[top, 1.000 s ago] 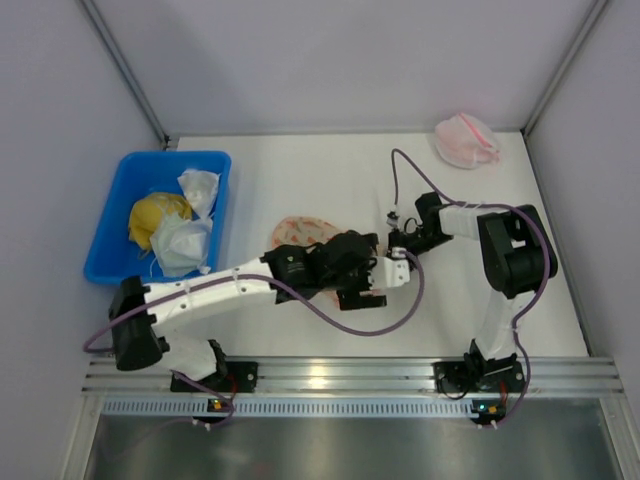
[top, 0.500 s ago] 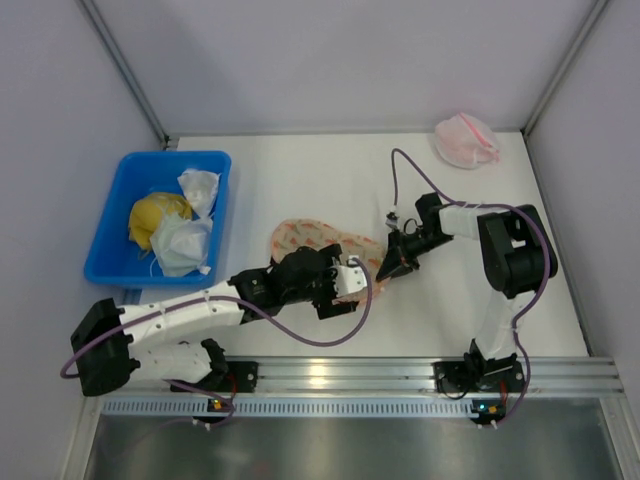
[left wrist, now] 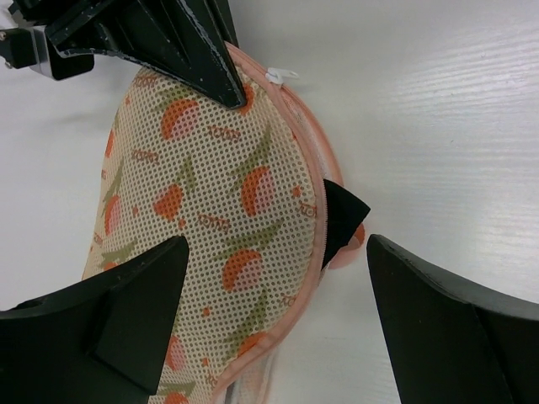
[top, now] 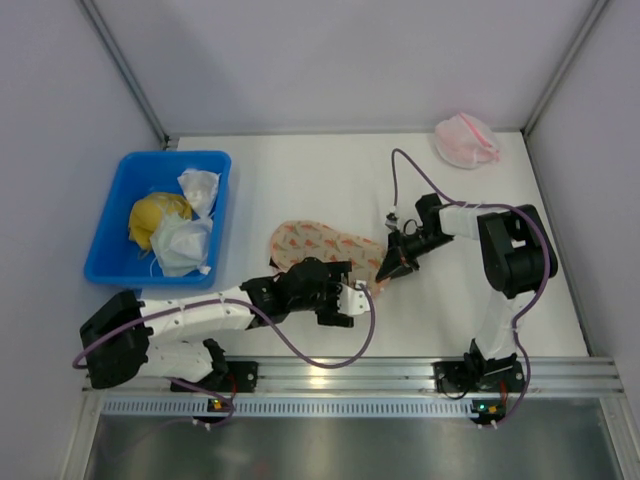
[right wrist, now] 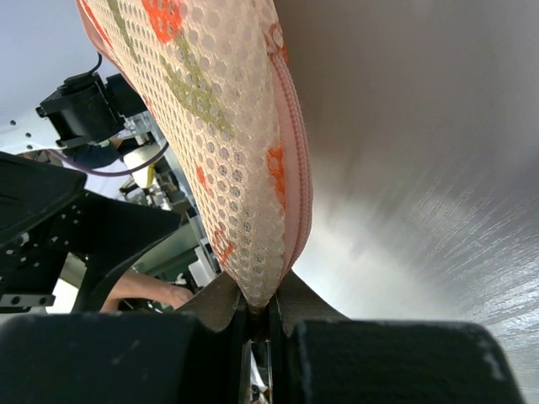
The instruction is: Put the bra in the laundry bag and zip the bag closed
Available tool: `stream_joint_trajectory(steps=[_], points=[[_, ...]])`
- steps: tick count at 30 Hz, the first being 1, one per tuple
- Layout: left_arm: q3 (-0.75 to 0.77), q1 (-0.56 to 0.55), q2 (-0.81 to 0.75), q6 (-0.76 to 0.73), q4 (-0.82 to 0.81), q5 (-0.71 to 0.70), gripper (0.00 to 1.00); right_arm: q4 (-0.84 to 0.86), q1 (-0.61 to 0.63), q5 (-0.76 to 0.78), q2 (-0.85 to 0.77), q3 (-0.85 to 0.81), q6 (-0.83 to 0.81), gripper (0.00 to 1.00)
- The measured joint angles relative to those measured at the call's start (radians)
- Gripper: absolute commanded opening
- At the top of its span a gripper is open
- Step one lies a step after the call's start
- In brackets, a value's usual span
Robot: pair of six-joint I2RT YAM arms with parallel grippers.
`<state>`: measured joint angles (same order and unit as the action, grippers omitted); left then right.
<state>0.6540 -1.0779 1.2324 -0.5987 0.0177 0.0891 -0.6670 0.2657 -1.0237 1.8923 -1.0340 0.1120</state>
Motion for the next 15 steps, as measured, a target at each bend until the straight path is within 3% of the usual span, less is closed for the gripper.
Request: stream_joint_trajectory(steps=[15], points=[[-0.008,-0.016,0.142,-0.064,-0.134,-0.104,0.88,-0.015,0.000,-0.027,0.000,0.011,-0.008,0.00]])
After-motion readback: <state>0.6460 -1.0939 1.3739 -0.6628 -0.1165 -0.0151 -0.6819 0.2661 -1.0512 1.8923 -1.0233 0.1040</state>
